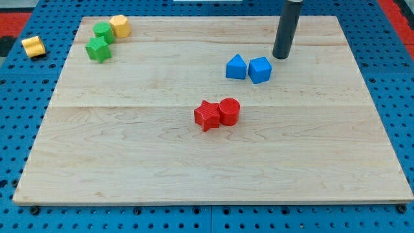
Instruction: Slide the blue triangle to the bottom right of the green circle
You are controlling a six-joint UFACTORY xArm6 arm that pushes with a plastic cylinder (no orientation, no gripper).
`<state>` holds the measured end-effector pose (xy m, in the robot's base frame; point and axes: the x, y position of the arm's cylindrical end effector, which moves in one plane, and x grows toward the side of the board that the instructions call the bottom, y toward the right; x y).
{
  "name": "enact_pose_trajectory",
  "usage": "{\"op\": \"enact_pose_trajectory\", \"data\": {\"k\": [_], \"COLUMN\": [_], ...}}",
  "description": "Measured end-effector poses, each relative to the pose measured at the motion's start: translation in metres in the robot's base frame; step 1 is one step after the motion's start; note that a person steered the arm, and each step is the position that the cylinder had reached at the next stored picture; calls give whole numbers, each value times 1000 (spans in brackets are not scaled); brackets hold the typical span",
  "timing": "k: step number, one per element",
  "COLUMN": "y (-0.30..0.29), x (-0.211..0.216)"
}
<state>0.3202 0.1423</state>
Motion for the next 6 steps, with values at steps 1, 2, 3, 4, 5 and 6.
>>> {"op": "enact_pose_trajectory", "data": {"k": [1, 2, 3, 4, 5, 6], "y": [-33, -34, -34, -34, -35, -51], "x": [26, 26, 25, 21, 14, -4]}}
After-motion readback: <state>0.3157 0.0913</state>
